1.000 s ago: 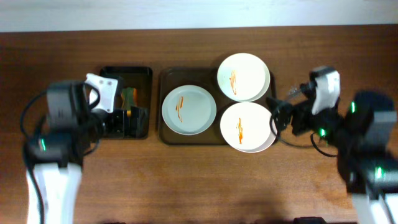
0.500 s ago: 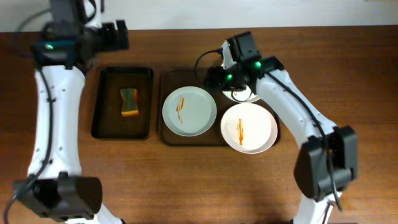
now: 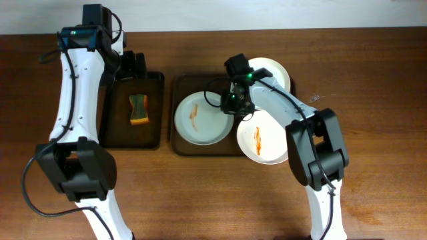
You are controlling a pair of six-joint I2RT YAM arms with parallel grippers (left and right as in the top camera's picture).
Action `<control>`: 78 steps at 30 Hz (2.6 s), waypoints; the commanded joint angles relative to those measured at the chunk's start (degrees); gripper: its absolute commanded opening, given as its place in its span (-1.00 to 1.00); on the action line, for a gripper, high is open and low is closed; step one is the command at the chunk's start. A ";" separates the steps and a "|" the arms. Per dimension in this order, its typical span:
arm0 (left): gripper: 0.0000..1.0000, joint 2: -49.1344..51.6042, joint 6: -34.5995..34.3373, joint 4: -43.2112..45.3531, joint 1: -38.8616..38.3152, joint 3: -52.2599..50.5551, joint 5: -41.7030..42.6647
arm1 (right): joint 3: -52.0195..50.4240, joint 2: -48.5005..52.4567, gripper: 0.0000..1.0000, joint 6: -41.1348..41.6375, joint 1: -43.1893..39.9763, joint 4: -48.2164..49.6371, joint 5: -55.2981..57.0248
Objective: Clean dirty plates on tray and stack at the side
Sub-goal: 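Reach the left gripper to the sponge and the right gripper to the left plate, then lift the sponge with the left gripper and bring it over the left plate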
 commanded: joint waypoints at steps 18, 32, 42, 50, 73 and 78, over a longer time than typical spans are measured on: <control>-0.01 2.75 1.66 24.02 -3.30 -27.23 -10.10 | 0.74 1.81 -0.92 -5.99 0.22 -2.40 3.17; -1.00 0.96 2.43 29.59 -3.26 -31.76 -9.68 | 0.74 1.79 -0.92 -6.01 0.22 -2.78 0.87; -1.00 -5.55 8.52 26.88 -3.30 -28.44 2.93 | 0.79 1.79 -0.92 -13.49 -3.15 -5.01 -11.04; -1.00 -5.57 8.52 26.88 -3.37 -28.44 4.83 | 0.79 1.79 -0.91 -13.49 -3.15 -3.87 -11.02; -1.00 6.80 -3.04 33.14 -17.73 -28.89 3.58 | 0.79 1.79 -0.91 -13.46 -3.15 -2.89 -11.23; -1.00 6.80 3.41 20.65 -18.36 -28.94 14.82 | 0.79 1.79 -0.91 -13.49 -3.15 -2.73 -11.23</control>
